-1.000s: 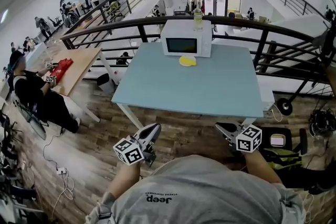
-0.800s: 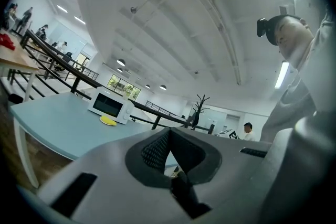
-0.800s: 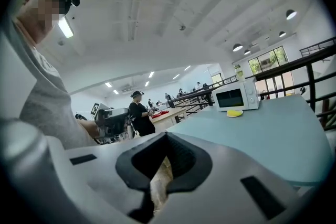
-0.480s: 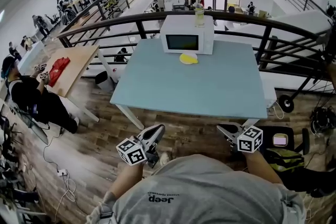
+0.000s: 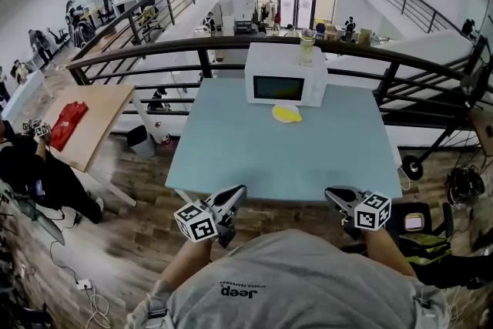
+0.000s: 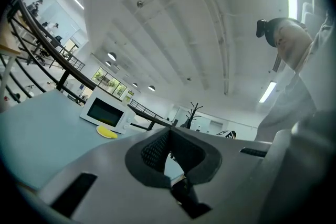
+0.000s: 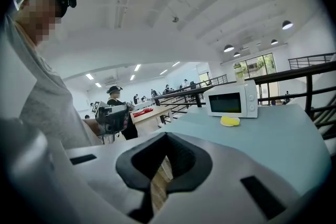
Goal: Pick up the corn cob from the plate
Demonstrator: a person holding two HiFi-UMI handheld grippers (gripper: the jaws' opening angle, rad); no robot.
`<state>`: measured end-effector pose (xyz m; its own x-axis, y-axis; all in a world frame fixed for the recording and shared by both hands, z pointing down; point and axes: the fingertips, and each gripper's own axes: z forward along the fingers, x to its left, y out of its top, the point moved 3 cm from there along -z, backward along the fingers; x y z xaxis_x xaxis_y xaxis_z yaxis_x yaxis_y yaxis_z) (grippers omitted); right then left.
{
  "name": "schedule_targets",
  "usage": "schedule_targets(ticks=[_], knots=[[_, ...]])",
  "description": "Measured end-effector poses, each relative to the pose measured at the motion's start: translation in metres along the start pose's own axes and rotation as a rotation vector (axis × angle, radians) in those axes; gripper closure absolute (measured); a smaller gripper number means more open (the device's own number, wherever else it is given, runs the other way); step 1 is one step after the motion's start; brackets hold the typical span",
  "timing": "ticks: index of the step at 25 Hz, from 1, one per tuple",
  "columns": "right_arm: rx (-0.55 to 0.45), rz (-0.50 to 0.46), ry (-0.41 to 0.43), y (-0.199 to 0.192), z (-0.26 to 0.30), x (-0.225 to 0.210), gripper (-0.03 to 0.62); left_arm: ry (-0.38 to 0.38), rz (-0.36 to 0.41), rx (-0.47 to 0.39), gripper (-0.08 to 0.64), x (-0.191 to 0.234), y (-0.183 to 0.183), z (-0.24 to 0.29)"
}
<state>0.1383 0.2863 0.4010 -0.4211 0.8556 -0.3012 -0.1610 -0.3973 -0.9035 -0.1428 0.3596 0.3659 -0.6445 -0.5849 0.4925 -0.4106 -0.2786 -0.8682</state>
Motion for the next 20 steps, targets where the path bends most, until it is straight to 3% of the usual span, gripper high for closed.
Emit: schedule_targets(ticks=[6,11,20], knots=[[-0.021,0.026,-0.049,0.027,0.067,-0.004,0.581,-0.027,0.01,0.032,0.541,0.07,0.04,-0.016],[-0.008,0.042,-0.072,0.039,0.105,-0.013,0.581,-0.043,-0.025,0.039,0.542,0.112,0.053,-0.019],[-0.019,0.101,-0.065,0.044,0.127,-0.06,0.581,-0.028,-0.057,0.079,0.543,0.144,0.052,0.014]])
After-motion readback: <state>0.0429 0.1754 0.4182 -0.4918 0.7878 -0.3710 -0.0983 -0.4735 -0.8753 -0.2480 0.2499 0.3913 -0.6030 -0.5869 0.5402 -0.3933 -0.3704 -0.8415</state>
